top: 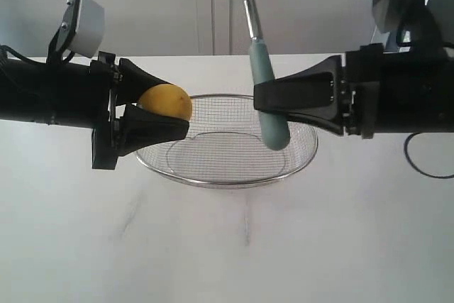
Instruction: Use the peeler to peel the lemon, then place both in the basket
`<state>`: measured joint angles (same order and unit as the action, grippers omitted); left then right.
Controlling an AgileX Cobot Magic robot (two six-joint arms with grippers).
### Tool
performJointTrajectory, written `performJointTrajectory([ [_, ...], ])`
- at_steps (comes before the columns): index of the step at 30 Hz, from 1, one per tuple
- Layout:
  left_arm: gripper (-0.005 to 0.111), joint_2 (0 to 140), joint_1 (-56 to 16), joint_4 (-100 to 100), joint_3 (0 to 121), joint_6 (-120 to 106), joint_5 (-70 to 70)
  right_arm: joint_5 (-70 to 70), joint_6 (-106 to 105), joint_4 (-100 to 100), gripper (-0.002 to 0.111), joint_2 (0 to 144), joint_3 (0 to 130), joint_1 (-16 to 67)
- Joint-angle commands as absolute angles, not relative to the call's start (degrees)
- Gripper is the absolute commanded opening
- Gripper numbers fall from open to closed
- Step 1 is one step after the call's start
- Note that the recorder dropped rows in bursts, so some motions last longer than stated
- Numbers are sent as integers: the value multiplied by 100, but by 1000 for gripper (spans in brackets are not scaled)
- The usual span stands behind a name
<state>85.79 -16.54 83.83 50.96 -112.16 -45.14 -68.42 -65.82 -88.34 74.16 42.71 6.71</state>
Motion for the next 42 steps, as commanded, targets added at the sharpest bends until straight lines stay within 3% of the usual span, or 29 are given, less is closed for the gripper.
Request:
performJointTrajectory([
  [1, 0, 8531, -1665, 8517, 5076, -11536, -4663, -6996, -6200, -8304, 0, 6766, 4277, 355],
  [6, 0, 8531, -1665, 8517, 5076, -11536, -4696, -6887, -5708, -7571, 0, 6093, 4277, 136],
  [12, 0, 8531, -1665, 8517, 5076, -11536, -4710, -4907, -4358, -5657, 0, 5659, 4277, 113],
  [16, 0, 8531, -1665, 8517, 5076, -11536, -4710, -4375, -3451, -4360, 0, 5728, 4277, 113],
  [27, 0, 8531, -1665, 8517, 5076, -11536, -4710, -4225, -3092, -4288, 0, 6855, 4277, 152],
  [42, 0, 8531, -1665, 8517, 5076, -11551, -4651, -3250, -3350, -5272, 0, 8079, 4277, 2108],
])
